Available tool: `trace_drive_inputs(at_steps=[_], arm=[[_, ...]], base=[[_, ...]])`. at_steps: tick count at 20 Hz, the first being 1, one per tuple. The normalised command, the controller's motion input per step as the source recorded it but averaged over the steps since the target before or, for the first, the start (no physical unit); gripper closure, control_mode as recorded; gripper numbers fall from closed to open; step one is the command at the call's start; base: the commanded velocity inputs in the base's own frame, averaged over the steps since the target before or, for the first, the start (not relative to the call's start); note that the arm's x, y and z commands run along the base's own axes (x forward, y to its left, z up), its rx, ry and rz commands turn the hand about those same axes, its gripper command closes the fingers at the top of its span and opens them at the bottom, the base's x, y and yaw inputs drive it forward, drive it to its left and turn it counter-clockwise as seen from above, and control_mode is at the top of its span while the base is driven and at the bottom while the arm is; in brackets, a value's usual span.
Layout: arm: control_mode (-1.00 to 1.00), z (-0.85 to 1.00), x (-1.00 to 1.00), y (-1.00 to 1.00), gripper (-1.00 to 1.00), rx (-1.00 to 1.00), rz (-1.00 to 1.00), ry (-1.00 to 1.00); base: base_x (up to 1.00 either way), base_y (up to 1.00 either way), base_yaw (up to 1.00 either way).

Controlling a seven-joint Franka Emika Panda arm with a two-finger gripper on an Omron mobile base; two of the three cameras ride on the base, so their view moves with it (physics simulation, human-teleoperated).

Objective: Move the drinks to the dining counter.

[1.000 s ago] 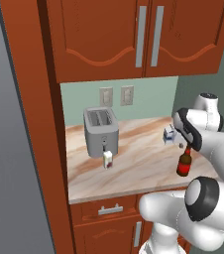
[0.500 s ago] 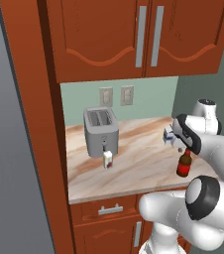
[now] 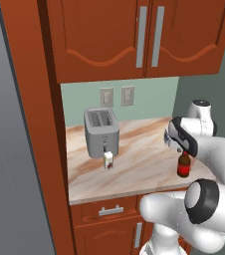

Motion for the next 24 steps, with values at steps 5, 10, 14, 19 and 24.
trace_drive_inputs(at_steps=[5, 10, 14, 19, 24], arm=[[-1.00, -0.46, -0.26, 0.60, 1.00, -0.12, 0.09, -0.19], [-1.00, -0.19, -0.49, -0.20, 1.00, -0.02, 0.20, -0.23], [-1.00, 0.36, -0.78, -0.24, 1.00, 0.00, 0.24, -0.20], [-1.00, 1.00, -0.92, 0.10, 1.00, 0.00, 0.07, -0.09], [-1.00, 1.00, -0.78, 0.29, 1.00, 0.03, -0.01, 0.16]], base=[[0.00, 0.00, 0.00], [0.00, 0.00, 0.00], [0.00, 0.00, 0.00], [0.00, 0.00, 0.00], [0.00, 0.00, 0.00]])
